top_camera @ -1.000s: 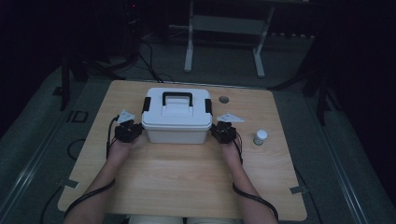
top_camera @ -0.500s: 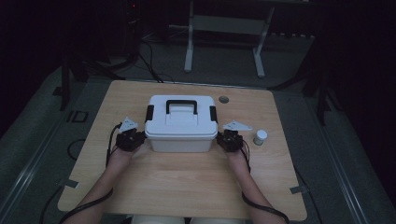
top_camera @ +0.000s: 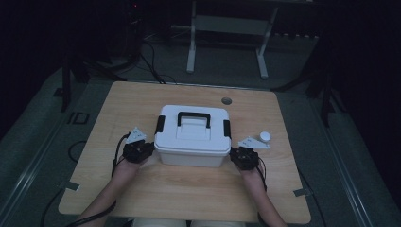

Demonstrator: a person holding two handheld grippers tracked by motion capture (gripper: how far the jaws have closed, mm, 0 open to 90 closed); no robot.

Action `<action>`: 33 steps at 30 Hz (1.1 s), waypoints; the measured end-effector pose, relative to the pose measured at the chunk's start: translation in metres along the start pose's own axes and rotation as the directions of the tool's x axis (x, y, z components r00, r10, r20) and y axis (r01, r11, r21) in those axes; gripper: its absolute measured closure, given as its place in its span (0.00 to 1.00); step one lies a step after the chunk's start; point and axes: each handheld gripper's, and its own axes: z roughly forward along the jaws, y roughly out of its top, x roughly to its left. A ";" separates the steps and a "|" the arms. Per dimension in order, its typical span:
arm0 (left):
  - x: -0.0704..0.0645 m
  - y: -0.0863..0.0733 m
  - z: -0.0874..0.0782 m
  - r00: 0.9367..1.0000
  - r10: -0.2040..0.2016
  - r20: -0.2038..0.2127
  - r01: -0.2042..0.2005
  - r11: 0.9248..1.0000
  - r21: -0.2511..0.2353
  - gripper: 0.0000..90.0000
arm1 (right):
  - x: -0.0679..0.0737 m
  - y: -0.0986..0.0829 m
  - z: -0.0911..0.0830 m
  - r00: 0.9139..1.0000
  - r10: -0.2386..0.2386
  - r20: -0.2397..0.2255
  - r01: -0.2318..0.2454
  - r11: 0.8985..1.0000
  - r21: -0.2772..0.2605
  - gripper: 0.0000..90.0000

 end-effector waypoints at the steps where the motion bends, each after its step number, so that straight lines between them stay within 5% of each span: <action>1: -0.002 -0.001 -0.001 1.000 0.003 0.007 -0.003 1.000 -0.001 0.99 | 0.001 -0.002 -0.003 1.000 -0.008 0.002 0.008 1.000 0.002 1.00; 17: -0.024 -0.012 -0.010 0.995 0.021 0.095 -0.022 1.000 0.008 0.99 | 0.001 -0.020 -0.031 1.000 -0.003 -0.009 0.003 1.000 -0.009 1.00; 25: -0.024 -0.015 -0.010 0.995 0.027 0.100 -0.026 1.000 -0.007 0.99 | 0.002 -0.025 -0.037 1.000 -0.014 -0.007 0.014 1.000 -0.022 1.00; 31: -0.009 -0.021 -0.019 0.996 -0.002 0.092 0.000 1.000 0.026 0.72 | -0.005 -0.031 -0.038 1.000 -0.012 0.019 0.012 1.000 -0.001 0.88; 32: -0.001 -0.025 -0.026 0.996 -0.008 0.084 0.004 0.999 0.045 0.72 | -0.008 -0.033 -0.041 1.000 -0.006 0.020 0.006 1.000 -0.003 0.80; 33: 0.002 -0.028 -0.030 0.997 0.001 0.080 -0.005 0.999 0.049 0.60 | -0.017 -0.037 -0.048 1.000 0.006 0.025 -0.006 1.000 0.001 0.64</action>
